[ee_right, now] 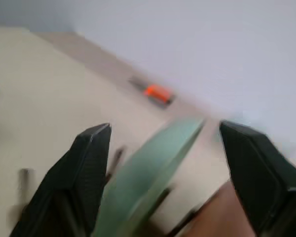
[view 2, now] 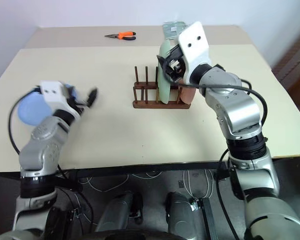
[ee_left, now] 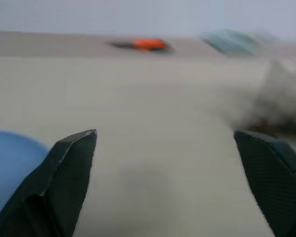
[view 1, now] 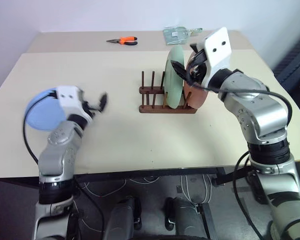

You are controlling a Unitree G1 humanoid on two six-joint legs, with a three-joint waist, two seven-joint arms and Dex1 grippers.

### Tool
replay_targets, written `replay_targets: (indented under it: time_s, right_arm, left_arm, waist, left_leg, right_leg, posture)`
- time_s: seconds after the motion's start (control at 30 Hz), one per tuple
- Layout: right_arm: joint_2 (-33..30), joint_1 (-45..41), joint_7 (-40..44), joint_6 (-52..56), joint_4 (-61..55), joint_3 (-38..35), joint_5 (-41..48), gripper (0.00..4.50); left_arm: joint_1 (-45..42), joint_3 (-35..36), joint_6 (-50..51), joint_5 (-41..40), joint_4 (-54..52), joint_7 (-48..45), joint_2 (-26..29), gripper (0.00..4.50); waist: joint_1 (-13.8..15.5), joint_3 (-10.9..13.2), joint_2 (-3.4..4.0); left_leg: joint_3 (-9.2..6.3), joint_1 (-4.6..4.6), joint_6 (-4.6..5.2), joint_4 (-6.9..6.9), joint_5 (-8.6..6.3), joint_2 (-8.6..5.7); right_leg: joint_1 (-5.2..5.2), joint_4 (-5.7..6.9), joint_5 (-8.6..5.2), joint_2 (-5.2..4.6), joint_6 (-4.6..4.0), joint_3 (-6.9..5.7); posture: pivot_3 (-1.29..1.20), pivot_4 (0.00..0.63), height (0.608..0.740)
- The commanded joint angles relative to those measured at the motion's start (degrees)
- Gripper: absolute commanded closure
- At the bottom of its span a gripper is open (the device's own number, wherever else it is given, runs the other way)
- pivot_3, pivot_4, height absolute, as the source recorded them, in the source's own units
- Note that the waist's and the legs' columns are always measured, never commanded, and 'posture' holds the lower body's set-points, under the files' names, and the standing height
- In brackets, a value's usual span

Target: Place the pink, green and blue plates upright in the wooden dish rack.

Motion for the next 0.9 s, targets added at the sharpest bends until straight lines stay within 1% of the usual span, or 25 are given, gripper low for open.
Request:
replay_targets:
  time_s: [0.03, 0.1, 0.13, 0.17, 0.23, 0.4, 0.43, 0.47, 0.6, 0.63, 0.7, 0.73, 0.8, 0.9]
  right_arm:
    - [-1.65, 0.04, 0.48, -13.53, 0.72, -0.56, -7.68, 0.60]
    - [-0.94, 0.91, 3.27, -17.50, 0.27, -1.92, -6.30, 0.04]
    - [-0.60, 1.23, 4.78, -19.00, -0.27, -2.01, -5.75, 0.04]
    - [0.20, 1.54, 6.10, -19.27, -1.02, -1.72, -4.85, 0.04]
    - [1.56, 2.13, 7.88, -19.87, -2.06, -1.21, -4.10, 0.04]
    - [4.19, 4.60, 12.27, -20.23, -3.81, 0.96, -4.11, 0.04]
    - [4.54, 4.94, 12.80, -20.37, -4.12, 1.23, -4.41, 0.00]
    - [4.88, 5.08, 13.20, -20.48, -4.23, 1.37, -4.68, 0.00]
    - [5.60, 5.74, 14.18, -19.76, -3.87, 1.60, -5.84, 0.00]
    - [5.49, 5.92, 14.68, -19.39, -3.66, 1.70, -6.06, 0.00]
    - [5.47, 6.27, 15.70, -18.11, -3.50, 1.51, -5.74, 0.00]
    - [5.49, 6.27, 16.52, -17.62, -3.46, 1.53, -5.32, 0.00]
    - [5.32, 6.21, 17.55, -17.65, -3.54, 1.91, -5.92, 0.00]
    - [5.89, 5.76, 18.83, -17.62, -3.48, 3.59, -7.30, 0.00]
  left_arm:
    - [-4.04, 10.12, 4.48, 5.47, 0.77, 16.40, 0.48, 0.01]
    - [-4.90, 13.98, 8.22, 7.27, -0.01, 21.85, 0.72, 0.00]
    - [-5.25, 16.51, 10.28, 6.78, -0.85, 24.03, -0.02, 0.00]
    - [-5.65, 18.97, 14.55, 5.32, -1.38, 25.37, -1.05, 0.00]
    - [-6.51, 23.30, 20.16, 2.00, -2.17, 26.76, -3.48, 0.00]
    - [-7.10, 29.72, 30.86, -3.92, -0.65, 25.80, -7.76, 0.00]
    - [-7.30, 30.53, 31.71, -4.40, -0.39, 26.01, -8.13, 0.51]
    - [-7.50, 31.54, 31.13, -5.09, -0.11, 26.05, -8.54, 0.81]
    - [-8.35, 31.69, 30.18, -7.05, 1.83, 23.21, -7.26, 2.79]
    - [-8.42, 31.01, 29.82, -7.14, 1.81, 22.57, -6.94, 3.26]
    - [-8.16, 26.63, 26.79, -7.90, 0.08, 17.57, -5.94, 4.28]
    - [-8.14, 23.52, 24.97, -8.21, -1.48, 14.33, -5.25, 4.43]
    - [-8.66, 18.29, 21.01, -8.61, -4.89, 9.27, -4.51, 4.43]
    - [-10.80, 11.84, 18.23, -8.79, -9.16, 5.30, -3.82, 4.43]
  waist:
    - [-0.07, 0.00, 0.00]
    - [-0.01, -0.01, -0.01]
    - [0.07, -0.01, -0.02]
    - [0.17, 0.00, -0.04]
    - [0.44, 0.00, -0.06]
    - [1.44, -0.07, -0.28]
    - [1.44, -0.07, -0.30]
    - [1.53, -0.08, -0.28]
    - [1.49, -0.08, -0.28]
    - [1.50, -0.08, -0.28]
    - [1.50, -0.08, -0.30]
    - [1.53, -0.08, -0.30]
    - [1.59, -0.07, -0.31]
    - [1.42, -0.07, -0.31]
  left_leg:
    - [0.02, 0.02, 0.00, -0.01, 0.00, 0.00]
    - [0.03, 0.01, 0.00, -0.04, 0.00, 0.00]
    - [0.03, 0.02, 0.00, -0.05, 0.00, 0.00]
    - [0.02, 0.01, 0.00, -0.05, 0.00, 0.00]
    - [-0.01, 0.03, 0.00, 0.02, 0.00, 0.00]
    - [-0.18, 0.03, -0.01, 0.13, 0.00, -0.02]
    - [-0.18, 0.02, -0.01, 0.13, 0.00, -0.02]
    - [-0.18, 0.02, -0.01, 0.12, 0.00, -0.02]
    - [-0.17, 0.06, -0.02, 0.12, 0.00, -0.04]
    - [-0.17, 0.06, -0.03, 0.12, 0.00, -0.04]
    - [-0.17, 0.06, -0.03, 0.12, 0.00, -0.04]
    - [-0.17, 0.05, -0.03, 0.12, 0.00, -0.04]
    - [-0.16, 0.04, -0.04, 0.12, 0.00, -0.05]
    - [-0.16, 0.04, -0.04, 0.11, 0.00, -0.07]
  right_leg:
    - [0.00, 0.01, 0.00, 0.00, 0.00, 0.01]
    - [0.01, -0.02, 0.00, 0.00, 0.01, 0.00]
    - [0.03, -0.04, 0.00, 0.00, 0.01, -0.01]
    - [0.04, -0.06, 0.00, 0.00, 0.01, -0.02]
    - [0.13, -0.07, 0.00, 0.00, 0.02, -0.06]
    - [0.26, -0.09, 0.01, -0.01, 0.03, -0.12]
    - [0.26, -0.09, 0.01, 0.00, 0.03, -0.13]
    - [0.25, -0.09, 0.01, 0.00, 0.03, -0.13]
    - [0.27, -0.08, 0.01, 0.00, 0.02, -0.15]
    - [0.27, -0.08, 0.01, 0.01, 0.02, -0.15]
    - [0.27, -0.08, 0.01, 0.02, 0.02, -0.15]
    - [0.27, -0.09, 0.01, 0.02, 0.02, -0.16]
    - [0.27, -0.09, 0.01, 0.02, 0.02, -0.17]
    - [0.27, -0.10, 0.01, 0.01, 0.02, -0.16]
  posture:
    - [0.00, 0.150, 0.740]
    - [0.00, 0.150, 0.740]
    - [0.00, 0.150, 0.740]
    - [0.00, 0.150, 0.740]
    - [0.00, 0.150, 0.740]
    - [0.00, 0.150, 0.740]
    - [0.00, 0.150, 0.740]
    - [0.00, 0.150, 0.740]
    - [0.00, 0.150, 0.740]
    - [0.00, 0.150, 0.740]
    - [0.00, 0.150, 0.740]
    - [0.00, 0.150, 0.740]
    - [0.00, 0.150, 0.740]
    - [0.00, 0.150, 0.740]
